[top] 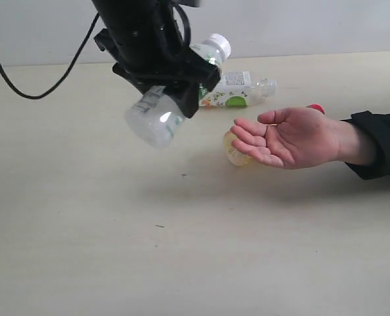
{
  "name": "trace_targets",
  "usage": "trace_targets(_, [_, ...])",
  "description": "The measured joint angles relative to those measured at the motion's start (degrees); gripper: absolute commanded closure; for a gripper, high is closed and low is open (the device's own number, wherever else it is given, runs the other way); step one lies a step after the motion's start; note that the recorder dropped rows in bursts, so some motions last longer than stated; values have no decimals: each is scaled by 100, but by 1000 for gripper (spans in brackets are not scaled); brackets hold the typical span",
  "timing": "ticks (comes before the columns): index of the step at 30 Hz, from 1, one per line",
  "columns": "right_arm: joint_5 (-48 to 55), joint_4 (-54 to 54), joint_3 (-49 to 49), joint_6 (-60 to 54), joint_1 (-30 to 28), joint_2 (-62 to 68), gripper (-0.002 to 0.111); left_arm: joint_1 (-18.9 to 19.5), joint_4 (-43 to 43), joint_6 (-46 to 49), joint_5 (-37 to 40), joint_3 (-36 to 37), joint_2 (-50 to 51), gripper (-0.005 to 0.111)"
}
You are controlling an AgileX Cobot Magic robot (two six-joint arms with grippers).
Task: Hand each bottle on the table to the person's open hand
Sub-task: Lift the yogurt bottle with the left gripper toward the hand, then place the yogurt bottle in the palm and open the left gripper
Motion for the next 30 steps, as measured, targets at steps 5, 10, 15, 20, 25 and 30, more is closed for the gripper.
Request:
trace_targets(5, [0, 0, 0, 0, 0, 0, 108, -451, -252, -1326, -215, 0, -40, 107])
trace_targets(10, [0, 0, 0, 0, 0, 0, 108, -578, -1134, -1596, -1218, 0, -4, 107])
trace_targets(15, [0, 0, 0, 0, 0, 0, 108, -578, -2128, -1461, -1950, 0, 261, 107])
trace_targets(20, [0, 0, 0, 0, 0, 0, 108, -588, -2820, -1207, -2223, 0, 754, 107])
trace_targets(25, [0, 0, 0, 0, 0, 0, 108, -541, -2894, -1153, -2396, 0, 1096, 102])
trace_targets(30, [0, 0, 0, 0, 0, 0, 108, -492, -2908, -1139, -2556, 0, 1162, 74])
